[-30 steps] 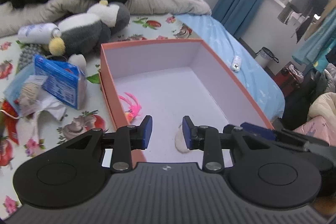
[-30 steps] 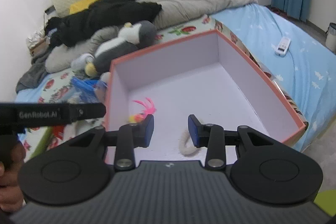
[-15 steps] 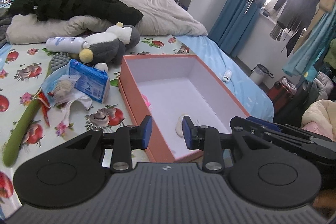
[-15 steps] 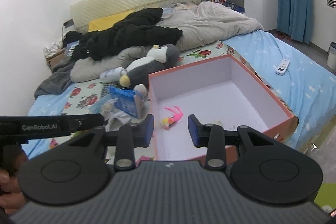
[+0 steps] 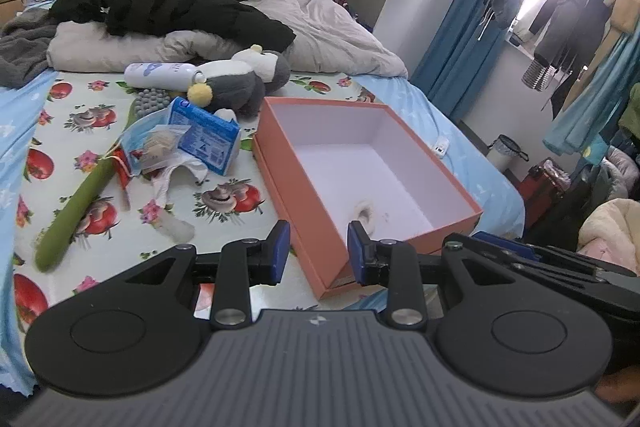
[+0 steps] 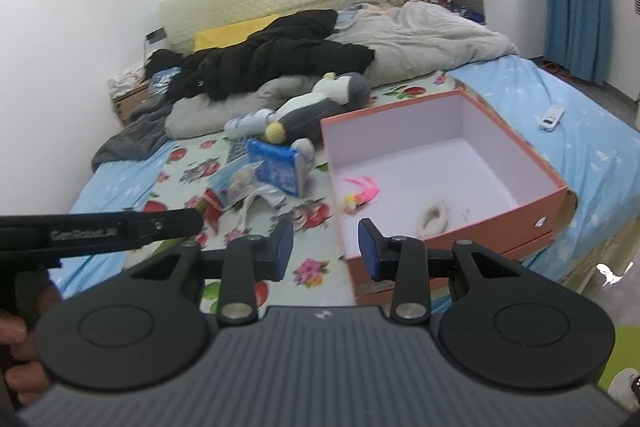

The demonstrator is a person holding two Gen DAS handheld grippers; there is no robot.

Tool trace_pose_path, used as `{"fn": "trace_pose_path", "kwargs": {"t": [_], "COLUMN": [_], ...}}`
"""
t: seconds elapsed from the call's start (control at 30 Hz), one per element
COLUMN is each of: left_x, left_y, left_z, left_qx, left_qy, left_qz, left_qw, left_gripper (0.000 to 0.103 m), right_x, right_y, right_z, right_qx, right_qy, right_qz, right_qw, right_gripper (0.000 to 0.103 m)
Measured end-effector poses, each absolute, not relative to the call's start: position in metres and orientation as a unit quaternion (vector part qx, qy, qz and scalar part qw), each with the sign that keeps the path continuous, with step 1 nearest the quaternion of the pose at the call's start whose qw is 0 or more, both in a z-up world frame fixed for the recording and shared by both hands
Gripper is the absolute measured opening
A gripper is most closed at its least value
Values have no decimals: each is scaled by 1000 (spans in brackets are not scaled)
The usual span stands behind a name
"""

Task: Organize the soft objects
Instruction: 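Withdraw both tools from the box toward the remaining items, then grasp the white wipe with the right tool while the left tool grasps the clear plastic film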

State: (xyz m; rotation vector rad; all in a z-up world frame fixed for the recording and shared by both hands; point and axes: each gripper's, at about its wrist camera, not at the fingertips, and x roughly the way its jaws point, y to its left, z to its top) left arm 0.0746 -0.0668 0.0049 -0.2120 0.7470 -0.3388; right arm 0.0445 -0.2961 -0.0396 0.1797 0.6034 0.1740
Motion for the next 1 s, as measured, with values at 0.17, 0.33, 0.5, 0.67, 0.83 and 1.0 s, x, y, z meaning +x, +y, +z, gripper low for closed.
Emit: {"fn": "trace_pose_path", "kwargs": {"t": [0.17, 0.33, 0.5, 0.67, 0.83, 1.0], "left_x": [60, 45, 30, 18, 18, 42], "left_y": [-55, -28, -3, 30, 66, 83], "left_z": [4, 5, -1, -14, -31, -45], "left_qx": [-103, -114, -127, -133, -164, -185], "left_qy": [363, 357, 358, 367, 380, 391], "left_qz": [-155, -128, -109, -71, -29, -9], "left_qw": [913, 918, 919, 918, 910, 902], "left_gripper": [36, 36, 36, 36, 36, 36], "right_x": [32, 22, 14, 13, 16, 38], "right_y": [-282, -271, -256, -229, -196, -183], "right_z": [-45, -50, -48, -60, -72, -80], "right_qx": [72, 75, 71, 62, 43, 37], "right_qy": [301, 300, 294, 311, 331, 348], "right_qz": [104, 117, 139, 172, 212, 211], "right_qw": [945, 944, 943, 933, 919, 913], "right_gripper": [39, 39, 39, 39, 39, 39]}}
